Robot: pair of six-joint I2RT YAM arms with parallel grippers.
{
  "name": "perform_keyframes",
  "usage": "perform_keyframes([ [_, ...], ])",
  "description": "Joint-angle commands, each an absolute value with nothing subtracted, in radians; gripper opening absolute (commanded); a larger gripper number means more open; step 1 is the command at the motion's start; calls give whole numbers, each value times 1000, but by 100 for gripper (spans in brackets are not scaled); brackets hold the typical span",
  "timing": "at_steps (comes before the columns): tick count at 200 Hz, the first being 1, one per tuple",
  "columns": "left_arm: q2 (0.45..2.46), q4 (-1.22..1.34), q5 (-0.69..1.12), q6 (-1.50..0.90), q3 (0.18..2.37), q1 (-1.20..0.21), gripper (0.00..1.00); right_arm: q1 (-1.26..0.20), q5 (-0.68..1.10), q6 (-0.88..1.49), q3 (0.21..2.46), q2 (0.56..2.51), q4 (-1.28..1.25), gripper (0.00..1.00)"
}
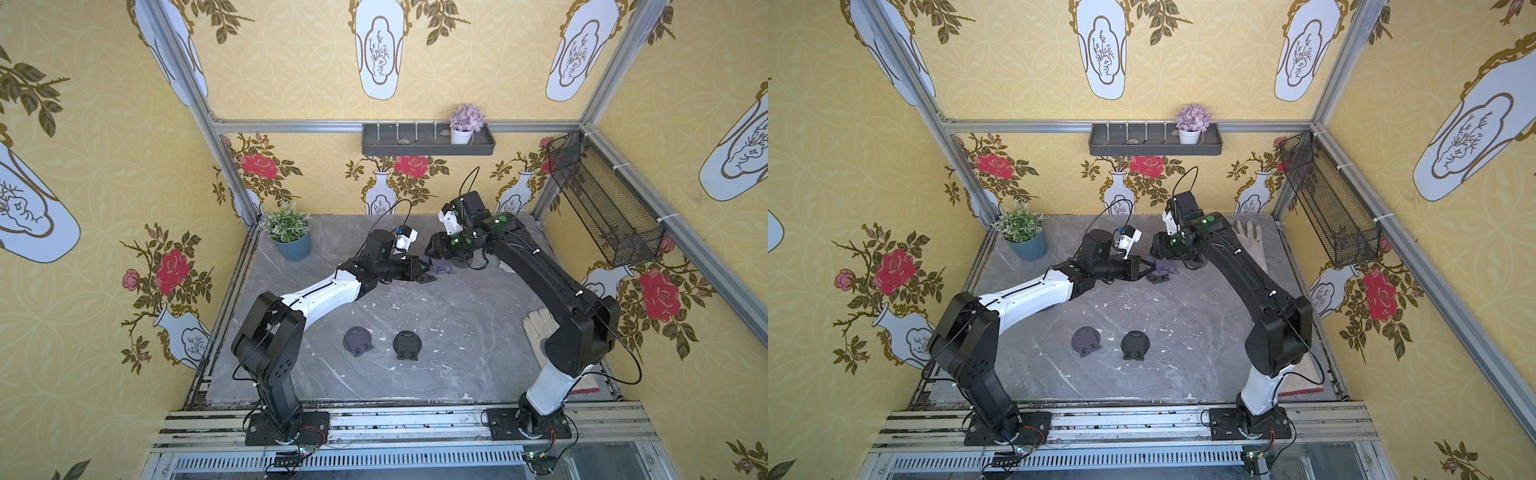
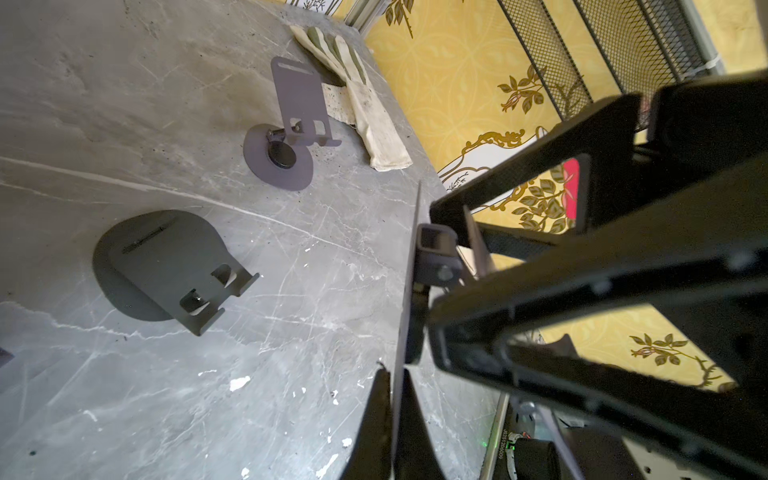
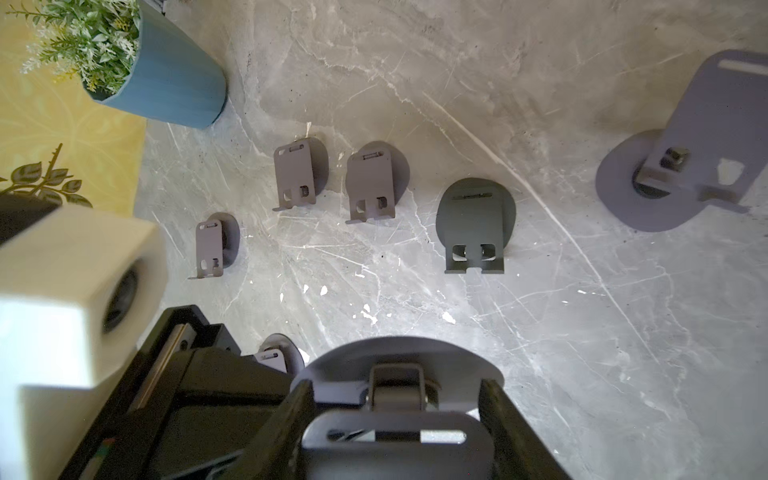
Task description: Open the phone stand
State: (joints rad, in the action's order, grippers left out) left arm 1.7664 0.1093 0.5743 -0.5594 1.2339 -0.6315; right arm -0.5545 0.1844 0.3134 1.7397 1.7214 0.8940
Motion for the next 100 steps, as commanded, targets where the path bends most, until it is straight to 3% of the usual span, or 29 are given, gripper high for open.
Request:
perform_keyframes([
  [1, 1792, 30, 480, -659, 1218, -612, 0, -574, 153, 316, 1735, 1679, 896, 54],
  [100, 1811, 73, 510, -759, 1176, -584, 0, -622, 92, 336, 1624, 1558, 869, 54],
])
